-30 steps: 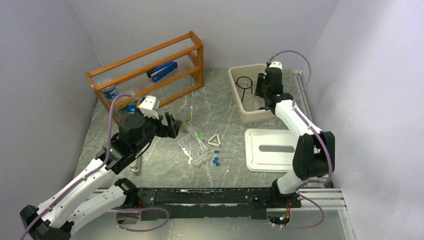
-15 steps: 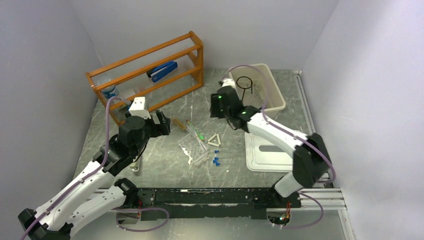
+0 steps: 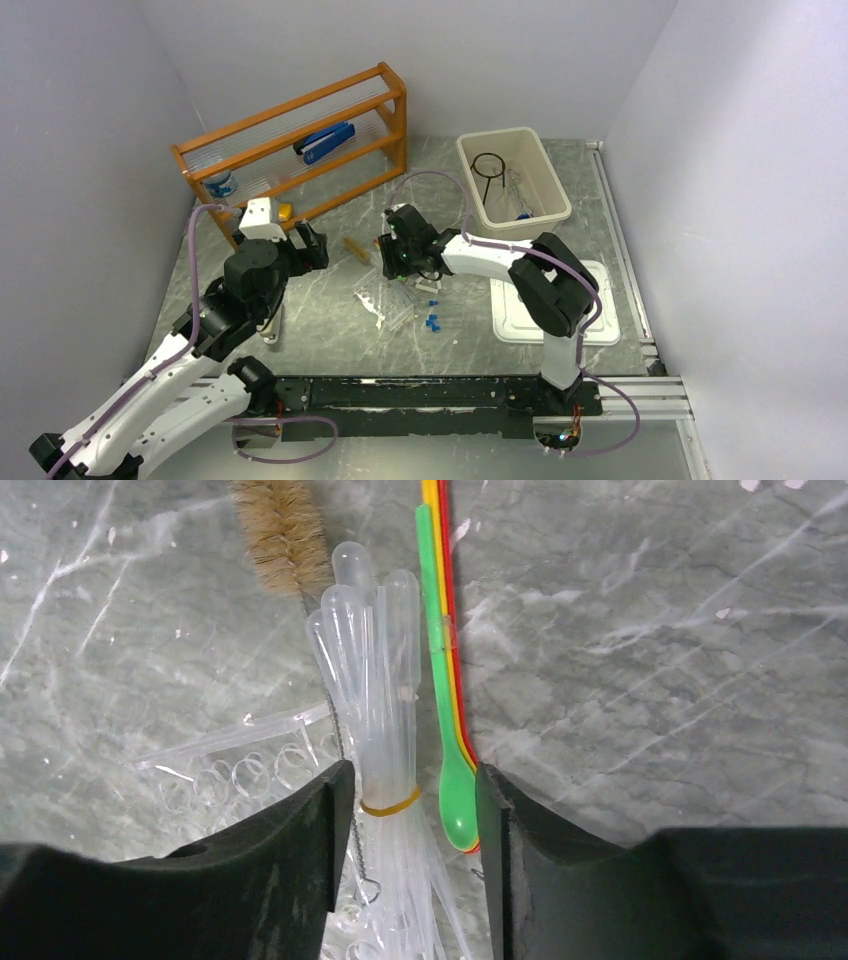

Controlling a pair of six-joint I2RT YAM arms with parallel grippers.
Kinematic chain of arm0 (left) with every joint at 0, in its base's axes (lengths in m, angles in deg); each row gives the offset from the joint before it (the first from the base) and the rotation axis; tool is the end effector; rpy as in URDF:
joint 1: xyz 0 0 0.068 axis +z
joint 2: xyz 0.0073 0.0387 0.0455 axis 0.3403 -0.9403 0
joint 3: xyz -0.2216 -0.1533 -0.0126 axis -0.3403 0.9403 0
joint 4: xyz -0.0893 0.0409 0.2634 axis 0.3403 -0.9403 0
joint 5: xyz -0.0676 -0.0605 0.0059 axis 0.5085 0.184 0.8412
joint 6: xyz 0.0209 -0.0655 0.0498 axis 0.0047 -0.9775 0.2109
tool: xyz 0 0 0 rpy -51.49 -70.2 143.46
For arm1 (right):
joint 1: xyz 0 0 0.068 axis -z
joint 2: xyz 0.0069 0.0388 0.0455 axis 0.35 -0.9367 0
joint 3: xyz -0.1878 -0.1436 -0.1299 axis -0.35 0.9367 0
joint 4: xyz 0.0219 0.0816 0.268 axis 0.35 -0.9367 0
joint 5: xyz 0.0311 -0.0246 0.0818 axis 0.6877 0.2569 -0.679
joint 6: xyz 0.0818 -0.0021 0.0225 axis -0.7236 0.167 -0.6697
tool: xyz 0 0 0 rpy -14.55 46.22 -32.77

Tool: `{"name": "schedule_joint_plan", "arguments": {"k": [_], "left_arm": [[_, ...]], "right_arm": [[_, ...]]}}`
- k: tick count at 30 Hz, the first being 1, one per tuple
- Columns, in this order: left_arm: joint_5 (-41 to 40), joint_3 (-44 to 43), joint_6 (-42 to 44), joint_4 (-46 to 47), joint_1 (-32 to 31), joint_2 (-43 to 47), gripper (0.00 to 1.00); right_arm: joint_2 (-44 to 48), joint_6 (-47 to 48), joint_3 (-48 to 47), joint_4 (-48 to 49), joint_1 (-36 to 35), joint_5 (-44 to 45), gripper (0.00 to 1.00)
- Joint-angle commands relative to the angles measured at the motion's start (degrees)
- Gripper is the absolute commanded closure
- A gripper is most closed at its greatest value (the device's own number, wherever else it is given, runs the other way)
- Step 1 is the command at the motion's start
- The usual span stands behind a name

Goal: Organize the chemistry lab equipment

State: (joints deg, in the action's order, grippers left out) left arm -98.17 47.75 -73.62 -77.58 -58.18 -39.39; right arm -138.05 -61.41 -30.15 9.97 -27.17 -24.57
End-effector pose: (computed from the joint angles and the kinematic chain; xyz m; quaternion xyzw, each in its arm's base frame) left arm 0.1824 -0.0946 0.3109 -0.0834 0.7883 -0.1267 0.5963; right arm 0.2930 0.3222 0.1173 -0.1943 0.9215 0.1994 0.2709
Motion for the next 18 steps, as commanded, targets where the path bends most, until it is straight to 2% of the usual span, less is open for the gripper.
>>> {"name": "schedule_joint_plan", "arguments": {"k": [1, 7, 12, 18], "left_arm": [[-1.15, -1.33, -0.33, 0.10, 0.32, -0.30, 0.07], [-0.86, -1.24, -0.16, 0.29, 0.31, -0.48, 0.07], [-0.79, -1.24, -0.15, 0.41, 0.38, -0.64, 0.07], [-0.84, -1.25, -0.16, 0.49, 0.32, -0.67, 0.07]], "right_arm": [[-1.44, 0.64, -1.30, 1.35, -0.24, -3.51, 0.53], [-2.62, 1.65, -2.52, 0.02, -1.08, 0.06, 0.70], [-1.50, 2.81, -3.66, -1.77, -2.80, 7.59, 0.72], [0.07, 1.84, -6.30, -3.32, -2.87, 7.04, 0.83]]}}
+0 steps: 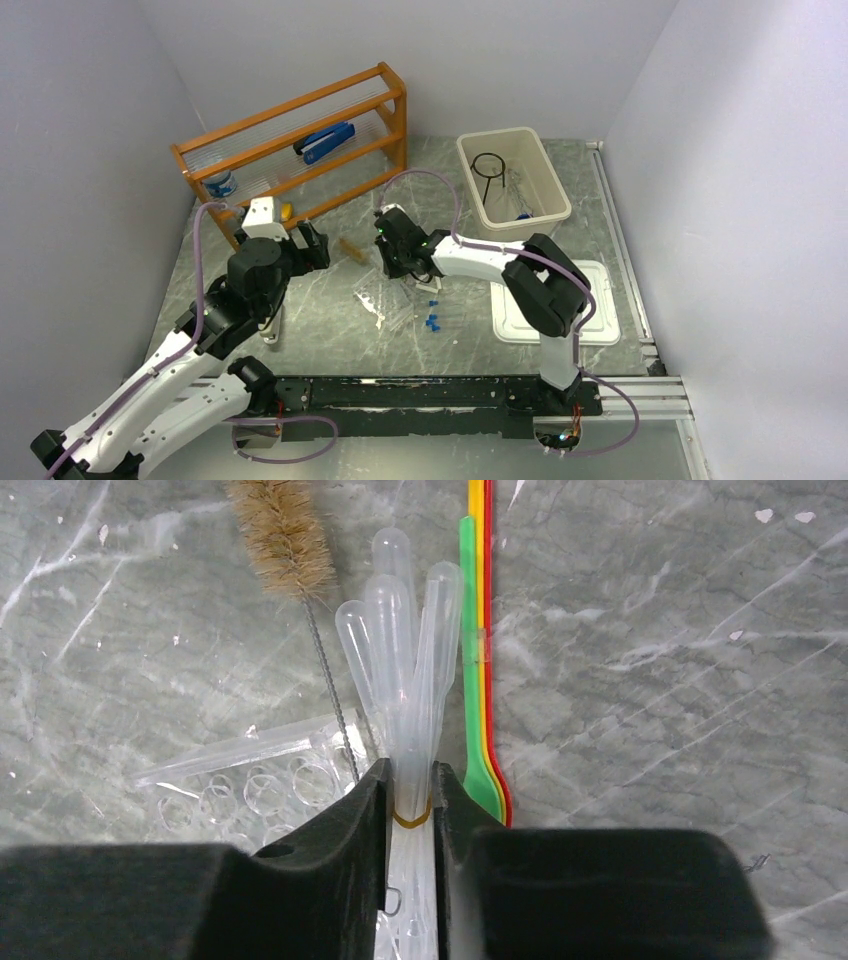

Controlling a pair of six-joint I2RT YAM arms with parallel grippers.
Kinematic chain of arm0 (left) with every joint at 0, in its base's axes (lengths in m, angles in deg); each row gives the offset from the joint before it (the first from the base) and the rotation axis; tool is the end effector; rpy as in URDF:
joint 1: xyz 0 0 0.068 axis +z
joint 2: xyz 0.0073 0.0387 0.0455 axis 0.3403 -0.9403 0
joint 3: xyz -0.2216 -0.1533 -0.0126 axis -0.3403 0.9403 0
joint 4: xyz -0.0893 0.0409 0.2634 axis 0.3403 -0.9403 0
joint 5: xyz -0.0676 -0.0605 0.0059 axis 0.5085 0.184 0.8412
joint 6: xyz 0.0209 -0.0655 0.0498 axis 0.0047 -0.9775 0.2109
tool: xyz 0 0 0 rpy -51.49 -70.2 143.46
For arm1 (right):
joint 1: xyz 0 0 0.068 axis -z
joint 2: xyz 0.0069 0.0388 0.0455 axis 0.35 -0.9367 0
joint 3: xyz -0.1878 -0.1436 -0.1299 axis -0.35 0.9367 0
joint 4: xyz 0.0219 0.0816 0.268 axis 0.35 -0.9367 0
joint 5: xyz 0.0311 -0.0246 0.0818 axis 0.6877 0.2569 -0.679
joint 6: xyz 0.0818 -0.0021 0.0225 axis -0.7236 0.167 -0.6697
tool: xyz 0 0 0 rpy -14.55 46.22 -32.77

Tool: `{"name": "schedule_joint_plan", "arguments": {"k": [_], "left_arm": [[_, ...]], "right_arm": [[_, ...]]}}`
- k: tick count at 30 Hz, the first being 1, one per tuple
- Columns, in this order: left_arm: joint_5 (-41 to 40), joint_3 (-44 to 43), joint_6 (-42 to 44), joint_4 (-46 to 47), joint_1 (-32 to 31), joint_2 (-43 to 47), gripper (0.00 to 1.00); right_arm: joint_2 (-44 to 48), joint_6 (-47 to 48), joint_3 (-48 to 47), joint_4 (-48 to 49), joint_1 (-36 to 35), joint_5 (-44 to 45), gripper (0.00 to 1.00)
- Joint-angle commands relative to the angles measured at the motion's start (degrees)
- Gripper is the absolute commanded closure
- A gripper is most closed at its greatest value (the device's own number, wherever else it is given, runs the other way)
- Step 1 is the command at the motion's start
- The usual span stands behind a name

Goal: Organize the chemistry lab equipment

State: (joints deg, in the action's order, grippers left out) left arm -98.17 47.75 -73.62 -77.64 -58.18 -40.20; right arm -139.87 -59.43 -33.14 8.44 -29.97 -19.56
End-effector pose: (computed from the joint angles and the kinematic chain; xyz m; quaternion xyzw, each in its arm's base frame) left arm 0.1845 -0.0963 0.3082 -0.0814 0.7924 -0.1224 0.5920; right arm 0.2880 0.3394 0.1191 -0.2185 0.9164 0.1661 0.2912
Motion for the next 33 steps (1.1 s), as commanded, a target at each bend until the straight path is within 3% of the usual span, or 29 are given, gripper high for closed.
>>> {"name": "schedule_joint_plan", "arguments": {"k": [1, 12, 21, 30, 33], "left_arm": [[-0.71, -1.24, -0.09, 0.64, 0.32, 0.10, 0.07], [-0.78, -1.15, -0.16, 0.59, 0.32, 0.52, 0.07], [-0.70, -1.16, -0.16, 0.74, 0.31, 0.43, 0.07], [-0.77, -1.33, -0.15, 0.48, 0.37, 0.12, 0.07], [-0.74, -1.24, -0.11, 0.57, 0.31, 0.25, 0.07]], "right_arm": [[2.04, -0.27, -4.33, -2.43, -0.08, 2.03, 0.83], [8.46, -0.03, -3.55, 0.03, -0.06, 7.82, 0.83], [14.68, 5.33, 2.21, 6.14, -0.06, 19.75, 0.83], [15.25, 14.60, 1.92, 2.67, -0.02, 25.91, 0.82], [13.64, 17.36, 1.35, -0.35, -0.08, 32.62, 0.82]]}}
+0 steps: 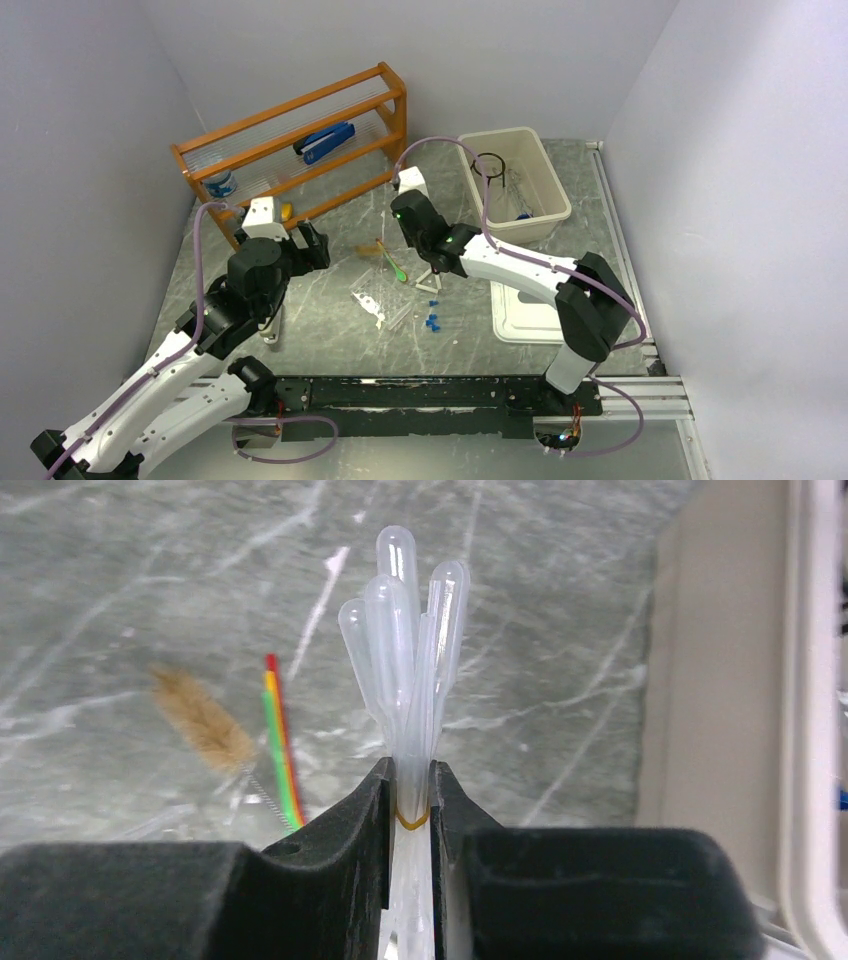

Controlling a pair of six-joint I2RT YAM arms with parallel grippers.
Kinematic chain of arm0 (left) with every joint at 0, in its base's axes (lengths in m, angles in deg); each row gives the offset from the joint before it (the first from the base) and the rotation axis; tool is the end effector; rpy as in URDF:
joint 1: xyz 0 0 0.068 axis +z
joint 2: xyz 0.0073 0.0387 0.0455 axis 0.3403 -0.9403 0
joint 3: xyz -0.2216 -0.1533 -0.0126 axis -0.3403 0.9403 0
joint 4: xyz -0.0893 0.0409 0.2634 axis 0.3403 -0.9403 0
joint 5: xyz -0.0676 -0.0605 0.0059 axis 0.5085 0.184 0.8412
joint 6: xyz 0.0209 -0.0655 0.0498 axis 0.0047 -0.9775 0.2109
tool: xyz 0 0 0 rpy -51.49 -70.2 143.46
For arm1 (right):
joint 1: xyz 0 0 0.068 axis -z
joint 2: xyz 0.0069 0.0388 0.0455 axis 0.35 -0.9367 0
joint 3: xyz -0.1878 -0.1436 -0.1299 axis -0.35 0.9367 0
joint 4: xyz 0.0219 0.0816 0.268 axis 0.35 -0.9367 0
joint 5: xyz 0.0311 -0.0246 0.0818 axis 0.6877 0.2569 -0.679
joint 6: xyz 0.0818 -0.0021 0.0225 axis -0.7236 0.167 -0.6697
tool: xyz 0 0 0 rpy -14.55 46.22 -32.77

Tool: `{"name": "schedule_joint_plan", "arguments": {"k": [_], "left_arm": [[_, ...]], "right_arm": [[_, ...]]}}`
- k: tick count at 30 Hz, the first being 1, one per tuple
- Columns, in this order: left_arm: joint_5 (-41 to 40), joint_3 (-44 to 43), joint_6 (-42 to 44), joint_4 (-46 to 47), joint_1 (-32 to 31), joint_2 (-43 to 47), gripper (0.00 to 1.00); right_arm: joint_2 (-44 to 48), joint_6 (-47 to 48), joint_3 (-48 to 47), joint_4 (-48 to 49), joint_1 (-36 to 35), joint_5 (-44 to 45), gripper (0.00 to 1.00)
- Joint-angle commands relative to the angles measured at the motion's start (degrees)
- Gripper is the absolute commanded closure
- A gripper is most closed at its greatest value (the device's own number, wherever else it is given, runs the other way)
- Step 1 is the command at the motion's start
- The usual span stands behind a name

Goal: Organize the chemistry lab equipment

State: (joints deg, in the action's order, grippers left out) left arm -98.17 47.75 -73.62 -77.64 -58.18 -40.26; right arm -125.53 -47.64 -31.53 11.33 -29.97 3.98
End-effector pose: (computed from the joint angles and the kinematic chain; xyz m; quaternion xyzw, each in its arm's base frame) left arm 0.1847 -0.0964 0.3080 -0.0812 0.7927 -0.1222 0.5917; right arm 0.2969 0.3042 0.2244 -0.1919 0.8478 0.0379 0.4930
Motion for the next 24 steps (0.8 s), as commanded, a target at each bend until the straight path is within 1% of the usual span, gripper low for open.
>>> {"name": "schedule_joint_plan", "arguments": {"k": [1, 5, 8, 12, 14, 16, 21, 24], "left_arm": [[-0.76, -1.24, -0.14, 0.62, 0.31, 0.25, 0.07], [-0.77, -1.24, -0.16, 0.57, 0.31, 0.08, 0.07], [-0.84, -1.33, -0.16, 0.53, 0.34, -0.04, 0.07], [-1.11, -1.34, -0.09, 0.40, 0.31, 0.02, 0.06], [-1.20, -1.33, -0.07, 0.40, 0.36, 0.08, 0.06], [-1.19, -1.40, -0.05, 0.40, 0.32, 0.19, 0.06], [-1.45, -1.42, 0.11, 0.14, 0.31, 0.38, 0.06], [-1.72, -1.42, 0.11, 0.18, 0.33, 0.58, 0.06]], "right_arm": [[-1.19, 6.34, -0.34, -3.46, -0.05, 12.02, 0.83], [-2.14, 9.49, -0.21, -1.39, -0.02, 21.53, 0.83], [-2.01, 10.90, 0.13, 1.46, -0.03, 24.36, 0.84], [1.37, 12.47, 0.61, 5.33, 0.70, 21.66, 0.83], [3.73, 12.55, 0.32, 6.54, 2.26, 19.05, 0.83], [5.32, 13.16, 0.18, 7.89, 4.35, 18.53, 0.83], [9.33, 14.54, 1.65, 11.71, 12.91, 16.83, 0.83], [12.24, 14.95, 4.16, 14.38, 19.96, 12.96, 0.83]]}}
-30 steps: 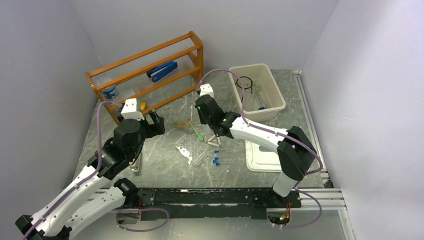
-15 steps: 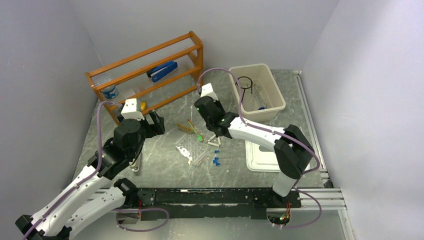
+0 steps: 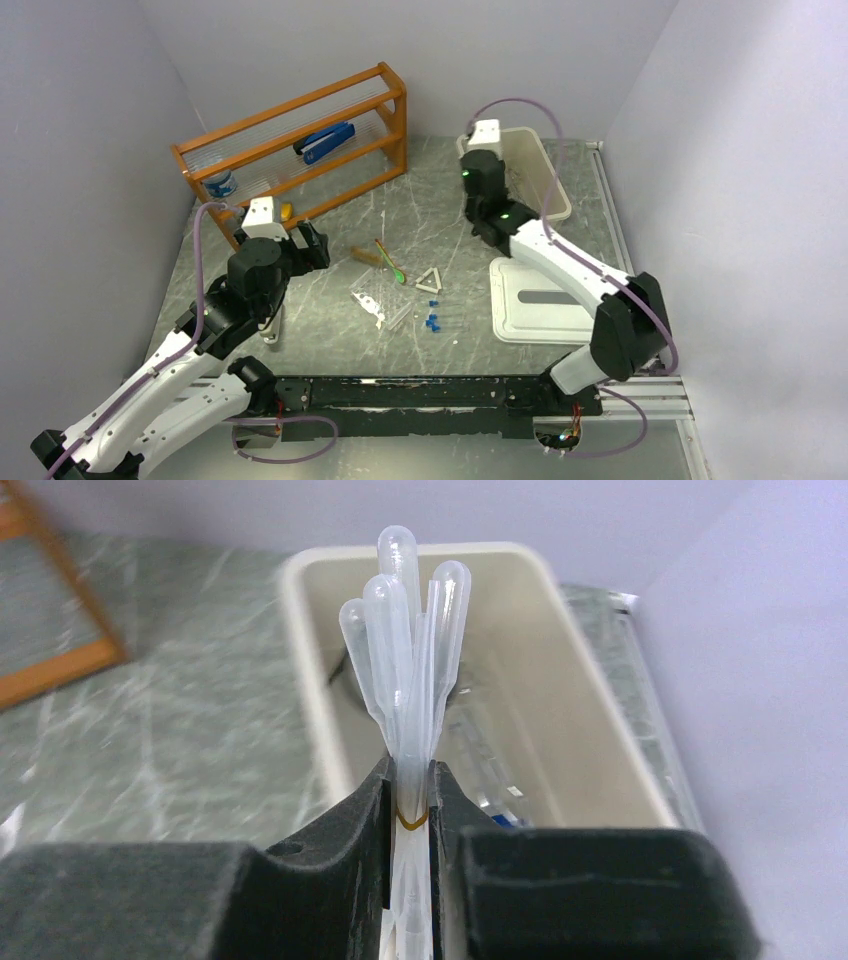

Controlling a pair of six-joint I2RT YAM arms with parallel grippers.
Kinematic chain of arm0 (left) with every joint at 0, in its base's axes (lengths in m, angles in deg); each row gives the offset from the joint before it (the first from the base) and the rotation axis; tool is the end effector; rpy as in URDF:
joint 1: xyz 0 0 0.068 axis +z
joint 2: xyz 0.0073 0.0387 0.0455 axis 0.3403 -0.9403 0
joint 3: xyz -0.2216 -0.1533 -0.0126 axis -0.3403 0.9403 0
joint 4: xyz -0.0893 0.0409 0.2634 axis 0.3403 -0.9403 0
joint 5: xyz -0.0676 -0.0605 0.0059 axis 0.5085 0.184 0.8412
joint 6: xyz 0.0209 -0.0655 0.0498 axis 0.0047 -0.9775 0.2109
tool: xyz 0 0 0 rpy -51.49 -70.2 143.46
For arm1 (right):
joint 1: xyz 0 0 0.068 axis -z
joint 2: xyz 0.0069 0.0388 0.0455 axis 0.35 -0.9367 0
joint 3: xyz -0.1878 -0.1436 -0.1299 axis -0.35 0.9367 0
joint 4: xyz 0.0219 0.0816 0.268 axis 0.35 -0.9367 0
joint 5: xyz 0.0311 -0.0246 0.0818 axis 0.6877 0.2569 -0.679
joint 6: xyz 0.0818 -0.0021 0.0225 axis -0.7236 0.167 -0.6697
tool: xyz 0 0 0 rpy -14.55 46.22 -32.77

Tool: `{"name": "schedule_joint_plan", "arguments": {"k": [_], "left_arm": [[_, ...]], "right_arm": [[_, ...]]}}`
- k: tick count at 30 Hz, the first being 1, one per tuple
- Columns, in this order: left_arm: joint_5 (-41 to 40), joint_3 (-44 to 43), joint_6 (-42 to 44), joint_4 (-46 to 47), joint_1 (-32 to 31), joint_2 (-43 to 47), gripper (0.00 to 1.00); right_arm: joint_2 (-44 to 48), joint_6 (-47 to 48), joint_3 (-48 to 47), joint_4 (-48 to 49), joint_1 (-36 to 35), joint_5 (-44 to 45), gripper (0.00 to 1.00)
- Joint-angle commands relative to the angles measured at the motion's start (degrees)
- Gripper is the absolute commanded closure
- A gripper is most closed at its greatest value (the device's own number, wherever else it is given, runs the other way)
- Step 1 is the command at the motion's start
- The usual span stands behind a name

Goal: Organize the chemistry lab equipment

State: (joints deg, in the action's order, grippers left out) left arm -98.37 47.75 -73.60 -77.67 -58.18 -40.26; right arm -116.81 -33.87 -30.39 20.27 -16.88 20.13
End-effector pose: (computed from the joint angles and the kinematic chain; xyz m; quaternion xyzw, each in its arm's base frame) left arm 0.1847 -0.0961 0.3080 -0.0820 0.7926 -0.1206 0.5921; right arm 0.3473 0.1996 0.3005 -0.0581 0.7827 -0.1371 0.6044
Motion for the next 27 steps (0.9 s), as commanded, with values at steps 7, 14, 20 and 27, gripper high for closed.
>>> {"name": "schedule_joint_plan", "arguments": {"k": [7, 14, 20, 27], "left_arm": [[-1.36, -1.42, 0.08, 0.52, 0.31, -0.08, 0.06], [-1.41, -1.42, 0.09, 0.42, 0.32, -0.05, 0.06], [-1.02, -1.32, 0.17, 0.51, 0.32, -0.11, 0.05], [-0.71, -1.42, 0.24, 0.50, 0.31, -0.74, 0.05]], "right_arm": [[4.07, 2.00, 7.35, 8.73, 18.93, -16.71, 0.83], [-1.62, 1.28, 7.09, 10.17, 24.48, -25.63, 0.82], [-8.45, 1.45, 4.79, 9.67, 25.91, -26.74, 0.81], [-13.07, 0.61, 4.43, 10.01, 27.49, -27.70, 0.75]]}}
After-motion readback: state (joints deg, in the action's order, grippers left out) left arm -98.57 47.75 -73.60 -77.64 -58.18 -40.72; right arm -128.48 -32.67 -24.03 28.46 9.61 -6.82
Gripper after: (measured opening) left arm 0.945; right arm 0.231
